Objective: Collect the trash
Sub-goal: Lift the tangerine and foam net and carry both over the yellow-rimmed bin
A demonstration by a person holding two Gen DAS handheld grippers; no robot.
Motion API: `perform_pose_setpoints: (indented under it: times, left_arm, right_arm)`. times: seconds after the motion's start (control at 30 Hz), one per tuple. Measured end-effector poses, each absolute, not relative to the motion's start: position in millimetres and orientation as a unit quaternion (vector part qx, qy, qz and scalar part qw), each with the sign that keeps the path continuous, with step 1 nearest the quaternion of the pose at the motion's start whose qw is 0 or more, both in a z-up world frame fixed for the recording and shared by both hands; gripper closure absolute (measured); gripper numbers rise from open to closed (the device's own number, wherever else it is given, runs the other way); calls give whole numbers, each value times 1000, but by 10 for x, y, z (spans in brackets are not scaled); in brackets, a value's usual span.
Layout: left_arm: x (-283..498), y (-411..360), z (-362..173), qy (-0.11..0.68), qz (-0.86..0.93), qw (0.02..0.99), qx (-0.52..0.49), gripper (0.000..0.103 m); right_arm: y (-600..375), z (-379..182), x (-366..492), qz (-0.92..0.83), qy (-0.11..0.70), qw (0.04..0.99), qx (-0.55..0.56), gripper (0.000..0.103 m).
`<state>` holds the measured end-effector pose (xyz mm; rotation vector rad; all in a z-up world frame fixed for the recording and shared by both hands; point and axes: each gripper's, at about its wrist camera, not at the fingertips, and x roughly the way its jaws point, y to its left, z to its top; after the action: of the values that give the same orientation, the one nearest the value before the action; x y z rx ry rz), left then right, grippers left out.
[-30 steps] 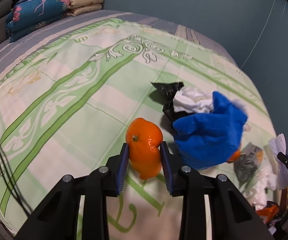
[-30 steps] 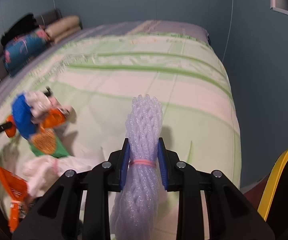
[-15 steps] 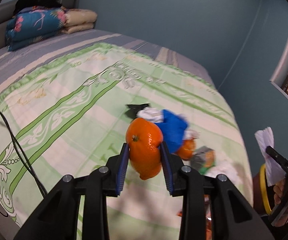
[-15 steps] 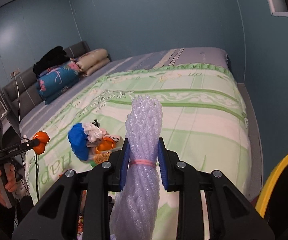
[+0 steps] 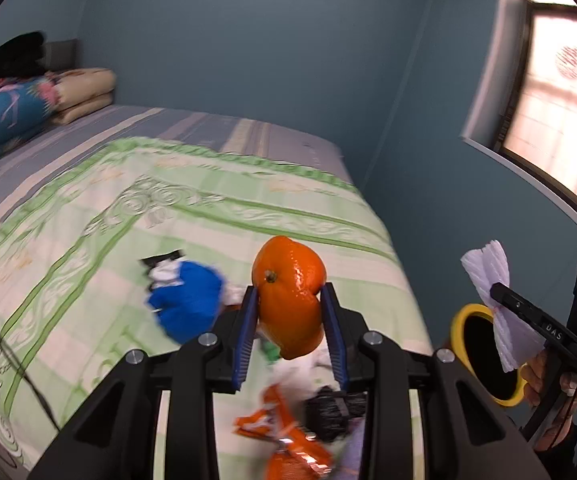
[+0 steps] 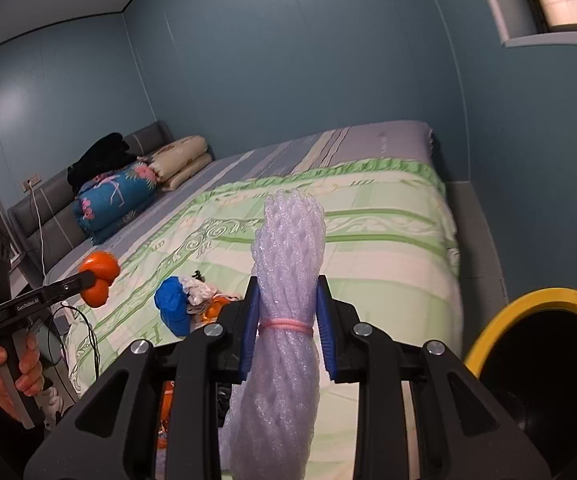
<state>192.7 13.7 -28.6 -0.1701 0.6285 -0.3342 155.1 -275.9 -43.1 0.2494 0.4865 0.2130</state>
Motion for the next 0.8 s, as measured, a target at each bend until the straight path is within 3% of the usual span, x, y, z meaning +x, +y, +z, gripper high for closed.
perform_pose_setpoints:
  times: [0.8]
  left_arm:
    - [1898,-2076,-154,314,-361,878,-2,73]
  right_arm:
    - [-4106,-399,785,-58,197,963,176,78]
